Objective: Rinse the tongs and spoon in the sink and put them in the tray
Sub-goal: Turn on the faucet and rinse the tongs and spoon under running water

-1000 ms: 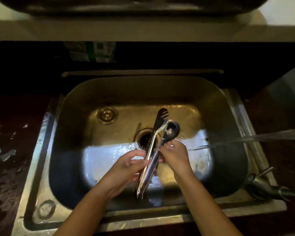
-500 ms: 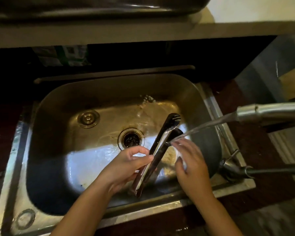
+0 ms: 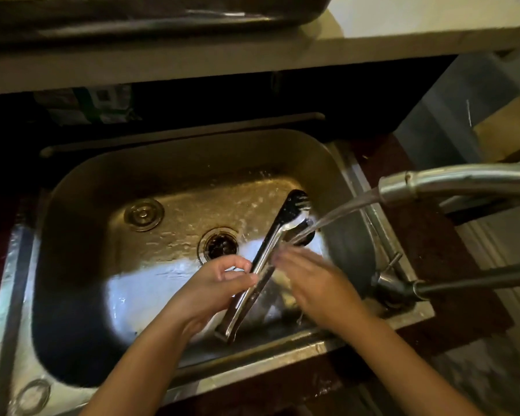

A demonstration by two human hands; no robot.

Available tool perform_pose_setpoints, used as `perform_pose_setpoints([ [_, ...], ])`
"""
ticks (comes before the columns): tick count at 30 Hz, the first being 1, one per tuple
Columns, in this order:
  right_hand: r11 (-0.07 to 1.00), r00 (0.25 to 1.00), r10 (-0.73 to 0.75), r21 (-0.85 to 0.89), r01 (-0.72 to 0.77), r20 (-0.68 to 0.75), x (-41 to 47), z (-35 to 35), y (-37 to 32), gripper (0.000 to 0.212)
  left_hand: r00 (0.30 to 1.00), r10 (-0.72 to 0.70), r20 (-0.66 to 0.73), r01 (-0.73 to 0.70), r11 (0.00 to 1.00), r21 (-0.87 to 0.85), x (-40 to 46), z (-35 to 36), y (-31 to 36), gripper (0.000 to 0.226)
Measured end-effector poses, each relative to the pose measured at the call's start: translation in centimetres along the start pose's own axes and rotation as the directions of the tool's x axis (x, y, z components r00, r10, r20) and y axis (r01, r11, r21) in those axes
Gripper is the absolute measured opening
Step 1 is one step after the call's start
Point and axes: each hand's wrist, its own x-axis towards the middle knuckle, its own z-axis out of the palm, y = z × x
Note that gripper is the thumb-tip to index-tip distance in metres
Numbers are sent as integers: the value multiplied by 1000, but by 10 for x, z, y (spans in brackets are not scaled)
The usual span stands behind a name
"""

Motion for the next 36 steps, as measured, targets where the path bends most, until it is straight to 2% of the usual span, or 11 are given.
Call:
perform_pose_setpoints([
  [4,961,951,262,-46,-272,-163,22,-14,14,47,1000,15,19,-15,1000,3,6,1,0,8],
  [9,984,981,-180,20,179,77,-20,14,-33,44,999,37,18,-37,999,-5,12,3,3,11],
  [11,976,969,-215,-2,217,119,-14,15,-25,40,1000,26,15,-26,1000,-4,11,5,3,13],
  [16,936,955,292,-190,-296,-49,25,1,34,48,1000,0,-1,0,999,48,8,6,4,3],
  [18,922,917,384,-12,-388,-112,26,4,42,44,1000,-9,-9,10,998,68,6,4,4,3],
  [20,786,830,550,393,-477,-93,28,9,37,39,1000,-21,-15,22,995,100,2,0,4,7],
  [22,425,729,679,766,-483,82,35,10,33,36,999,-30,-13,32,992,119,-3,-4,4,7],
  [24,41,687,665,904,-425,293,40,11,26,34,999,-21,-26,25,985,169,-8,-9,5,7],
  [26,-149,676,630,914,-377,381,43,14,16,28,999,-8,-45,17,979,205,-15,-16,9,6],
  [33,-346,631,605,874,-342,486,42,21,-5,20,985,96,-140,-21,886,463,-20,-41,13,14],
  [36,-360,646,587,872,-332,488,41,15,-1,17,994,3,-108,15,987,163,-13,-40,1,22],
])
